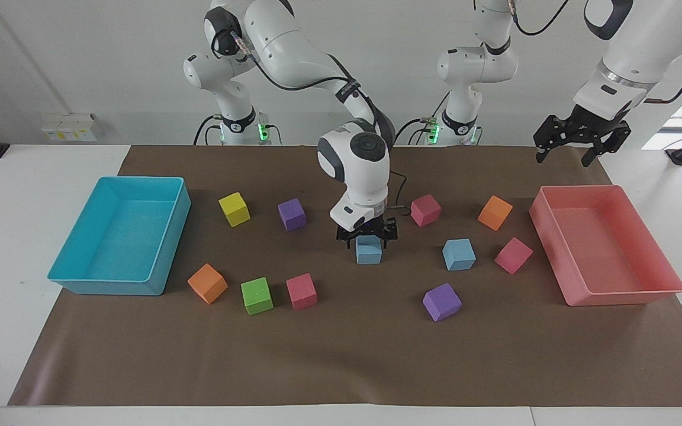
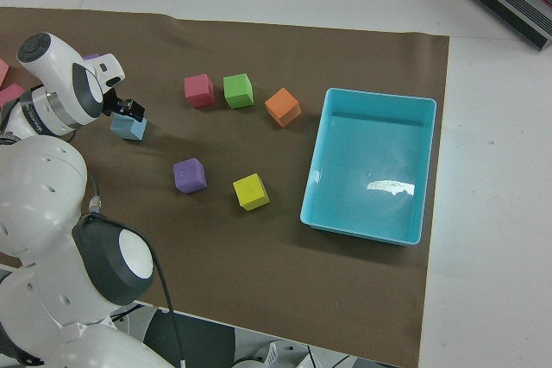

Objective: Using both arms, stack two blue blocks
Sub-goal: 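Set the light-blue cube down and lift the right gripper away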

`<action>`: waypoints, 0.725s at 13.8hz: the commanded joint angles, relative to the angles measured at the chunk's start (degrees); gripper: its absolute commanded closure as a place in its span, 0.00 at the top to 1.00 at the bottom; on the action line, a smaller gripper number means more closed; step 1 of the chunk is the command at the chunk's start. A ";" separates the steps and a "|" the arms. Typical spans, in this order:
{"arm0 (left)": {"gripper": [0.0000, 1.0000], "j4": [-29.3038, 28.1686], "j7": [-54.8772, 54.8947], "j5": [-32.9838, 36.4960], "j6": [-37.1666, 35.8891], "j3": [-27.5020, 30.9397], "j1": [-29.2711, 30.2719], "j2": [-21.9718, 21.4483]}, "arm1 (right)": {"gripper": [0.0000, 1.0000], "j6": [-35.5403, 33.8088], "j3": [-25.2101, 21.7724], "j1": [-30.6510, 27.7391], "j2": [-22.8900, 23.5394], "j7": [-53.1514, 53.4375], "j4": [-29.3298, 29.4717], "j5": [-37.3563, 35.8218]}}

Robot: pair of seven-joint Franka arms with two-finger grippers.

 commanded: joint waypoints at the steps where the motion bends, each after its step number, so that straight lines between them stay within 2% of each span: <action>1: 1.00 -1.67 -0.48 0.81 1.20 -0.38 0.52 -1.20 | 1.00 0.10 0.64 -2.60 -4.62 -0.87 -2.42 1.67; 6: 1.00 -1.67 -0.47 0.81 1.20 -0.38 0.52 -1.20 | 1.00 0.81 0.64 -6.55 -11.30 -5.25 -7.34 13.52; 10: 1.00 -1.67 -0.48 0.81 1.20 -0.38 0.52 -1.20 | 1.00 0.89 0.55 -11.21 -11.75 -26.23 -9.27 30.12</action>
